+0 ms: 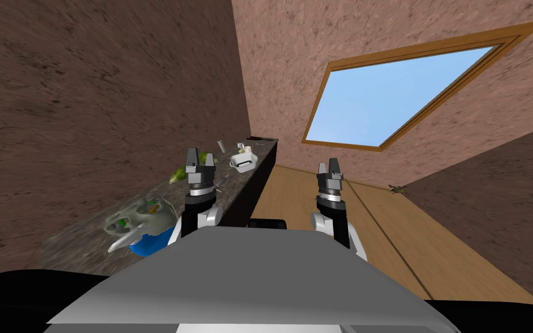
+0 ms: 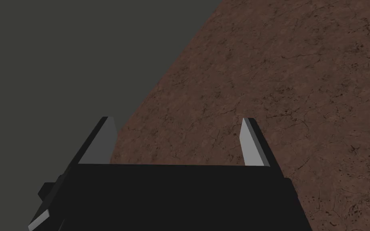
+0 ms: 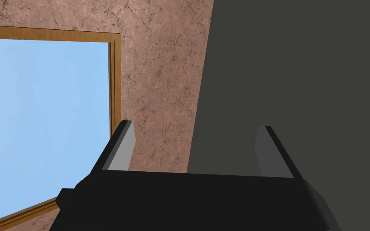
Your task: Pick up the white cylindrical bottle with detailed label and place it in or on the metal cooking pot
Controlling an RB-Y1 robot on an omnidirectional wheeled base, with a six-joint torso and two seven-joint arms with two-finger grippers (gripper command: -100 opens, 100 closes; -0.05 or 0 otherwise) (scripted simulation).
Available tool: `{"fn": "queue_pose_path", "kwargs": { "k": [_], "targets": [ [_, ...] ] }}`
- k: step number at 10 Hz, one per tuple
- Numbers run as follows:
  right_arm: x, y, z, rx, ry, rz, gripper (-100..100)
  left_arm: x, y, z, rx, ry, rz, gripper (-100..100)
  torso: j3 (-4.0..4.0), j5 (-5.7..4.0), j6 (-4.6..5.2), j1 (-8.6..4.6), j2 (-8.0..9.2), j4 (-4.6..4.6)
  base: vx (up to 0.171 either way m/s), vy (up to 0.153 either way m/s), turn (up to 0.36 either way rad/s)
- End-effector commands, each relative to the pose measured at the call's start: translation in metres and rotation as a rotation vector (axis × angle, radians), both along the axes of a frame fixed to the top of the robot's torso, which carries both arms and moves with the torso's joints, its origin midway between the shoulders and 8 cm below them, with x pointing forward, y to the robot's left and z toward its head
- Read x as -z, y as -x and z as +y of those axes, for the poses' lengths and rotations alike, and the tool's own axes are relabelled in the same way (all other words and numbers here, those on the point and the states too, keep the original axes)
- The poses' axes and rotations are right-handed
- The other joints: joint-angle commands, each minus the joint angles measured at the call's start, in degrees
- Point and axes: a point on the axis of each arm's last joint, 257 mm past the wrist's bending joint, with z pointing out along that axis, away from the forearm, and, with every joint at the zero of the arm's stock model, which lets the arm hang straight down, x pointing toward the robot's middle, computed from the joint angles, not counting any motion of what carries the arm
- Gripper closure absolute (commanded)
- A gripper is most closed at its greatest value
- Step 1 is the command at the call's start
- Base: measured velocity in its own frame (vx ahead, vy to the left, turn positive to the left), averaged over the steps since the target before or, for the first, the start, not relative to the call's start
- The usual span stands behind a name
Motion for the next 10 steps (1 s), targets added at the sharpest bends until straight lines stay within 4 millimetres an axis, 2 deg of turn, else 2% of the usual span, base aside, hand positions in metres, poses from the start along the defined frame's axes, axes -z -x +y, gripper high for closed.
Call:
{"fn": "queue_pose_path", "kwargs": {
  "k": [1, 4, 9, 10],
  "targets": [
    [0.000, 0.000, 0.000, 0.000, 0.000, 0.000, 0, 0.009, -0.007, 0.003, 0.017, -0.003, 0.040, -100, 0.00, 0.00, 0.00, 0.00, 0.00, 0.00, 0.021, -0.027, 0.029],
    [0.000, 0.000, 0.000, 0.000, 0.000, 0.000, 0, 0.031, -0.023, 0.016, 0.047, 0.009, 0.135, -100, -0.14, -0.04, 0.00, -0.17, -0.24, -0.05, 0.062, -0.054, 0.030],
    [0.000, 0.000, 0.000, 0.000, 0.000, 0.000, 0, 0.077, -0.049, 0.048, 0.085, 0.066, 0.327, -100, -0.19, -0.05, 0.01, -0.21, -0.31, -0.08, 0.073, -0.066, 0.032],
    [0.000, 0.000, 0.000, 0.000, 0.000, 0.000, 0, 0.078, -0.049, 0.048, 0.084, 0.067, 0.329, -100, -0.17, -0.04, 0.00, -0.19, -0.30, -0.07, 0.044, -0.038, 0.017]
  ]
}}
